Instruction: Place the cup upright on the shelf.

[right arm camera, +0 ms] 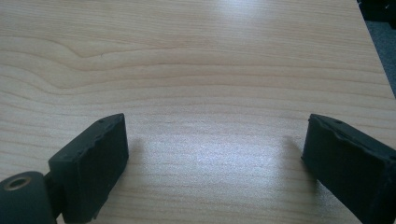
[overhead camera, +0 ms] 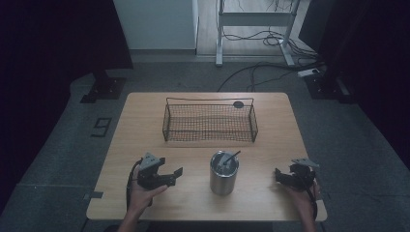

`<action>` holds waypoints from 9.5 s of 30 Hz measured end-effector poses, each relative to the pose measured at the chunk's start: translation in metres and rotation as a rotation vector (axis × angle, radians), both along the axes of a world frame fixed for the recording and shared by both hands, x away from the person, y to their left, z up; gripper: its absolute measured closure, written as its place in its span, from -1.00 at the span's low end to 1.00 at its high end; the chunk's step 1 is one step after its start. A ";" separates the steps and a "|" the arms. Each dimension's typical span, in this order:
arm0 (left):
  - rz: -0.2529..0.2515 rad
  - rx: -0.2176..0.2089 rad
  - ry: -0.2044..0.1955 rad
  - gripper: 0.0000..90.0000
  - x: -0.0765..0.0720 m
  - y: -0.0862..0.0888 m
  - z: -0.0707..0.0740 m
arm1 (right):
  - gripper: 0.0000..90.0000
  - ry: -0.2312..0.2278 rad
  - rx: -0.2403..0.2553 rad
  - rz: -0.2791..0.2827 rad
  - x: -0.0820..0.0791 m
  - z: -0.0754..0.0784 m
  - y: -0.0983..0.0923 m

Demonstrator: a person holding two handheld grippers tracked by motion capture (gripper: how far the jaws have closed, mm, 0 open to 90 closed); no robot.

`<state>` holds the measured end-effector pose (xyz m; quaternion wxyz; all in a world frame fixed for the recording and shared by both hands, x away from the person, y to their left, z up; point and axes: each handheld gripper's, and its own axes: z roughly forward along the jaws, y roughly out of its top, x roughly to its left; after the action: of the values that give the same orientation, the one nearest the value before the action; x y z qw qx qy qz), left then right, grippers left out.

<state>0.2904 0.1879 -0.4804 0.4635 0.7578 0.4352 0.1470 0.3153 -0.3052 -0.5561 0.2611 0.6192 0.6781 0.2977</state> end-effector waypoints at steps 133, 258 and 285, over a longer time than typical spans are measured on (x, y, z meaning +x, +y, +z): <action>-0.214 0.034 -0.145 -0.92 0.010 -0.114 0.000 | -0.80 -0.005 0.001 -0.047 -0.001 0.000 -0.002; -0.062 -0.029 -0.196 -0.92 0.074 -0.066 0.078 | -0.78 -0.009 0.001 -0.073 -0.001 0.000 -0.003; -0.012 -0.055 -0.182 -0.92 0.099 -0.058 0.087 | -0.77 -0.009 0.000 -0.076 -0.001 0.000 -0.003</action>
<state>0.3898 0.1302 -0.3938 0.5225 0.7309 0.3906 0.2006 0.3144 -0.3083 -0.5558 0.2754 0.6433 0.6528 0.2902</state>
